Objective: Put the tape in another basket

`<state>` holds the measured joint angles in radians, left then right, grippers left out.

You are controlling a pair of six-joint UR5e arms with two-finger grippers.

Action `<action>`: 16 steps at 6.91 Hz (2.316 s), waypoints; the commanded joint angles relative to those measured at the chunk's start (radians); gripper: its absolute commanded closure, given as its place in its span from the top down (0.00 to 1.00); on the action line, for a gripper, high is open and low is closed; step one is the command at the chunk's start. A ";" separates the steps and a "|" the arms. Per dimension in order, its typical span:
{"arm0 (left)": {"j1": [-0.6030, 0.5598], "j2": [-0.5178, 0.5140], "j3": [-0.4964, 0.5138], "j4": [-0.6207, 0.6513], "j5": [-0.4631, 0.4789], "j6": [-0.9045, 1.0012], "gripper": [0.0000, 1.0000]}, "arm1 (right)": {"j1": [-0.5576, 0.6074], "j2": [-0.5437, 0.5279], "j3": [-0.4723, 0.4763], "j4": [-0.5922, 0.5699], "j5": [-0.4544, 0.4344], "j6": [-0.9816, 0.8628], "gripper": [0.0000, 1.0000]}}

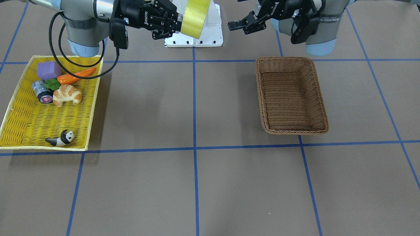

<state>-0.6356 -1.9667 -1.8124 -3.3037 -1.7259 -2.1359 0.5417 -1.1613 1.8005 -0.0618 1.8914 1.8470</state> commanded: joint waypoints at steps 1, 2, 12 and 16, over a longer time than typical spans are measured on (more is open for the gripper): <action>0.036 -0.015 0.005 0.004 0.002 0.002 0.94 | -0.014 0.000 -0.001 0.000 -0.001 -0.002 0.00; 0.046 -0.015 0.005 0.004 0.000 0.004 0.92 | -0.020 0.002 -0.001 0.000 -0.002 -0.002 0.00; 0.088 -0.017 0.002 0.004 -0.004 0.004 0.37 | -0.077 0.012 -0.007 -0.004 -0.067 -0.006 0.00; 0.113 -0.012 -0.018 -0.005 -0.006 -0.008 0.00 | -0.077 0.017 -0.012 -0.001 -0.080 0.001 1.00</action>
<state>-0.5261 -1.9796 -1.8210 -3.3067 -1.7319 -2.1374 0.4648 -1.1393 1.7881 -0.0662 1.8105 1.8471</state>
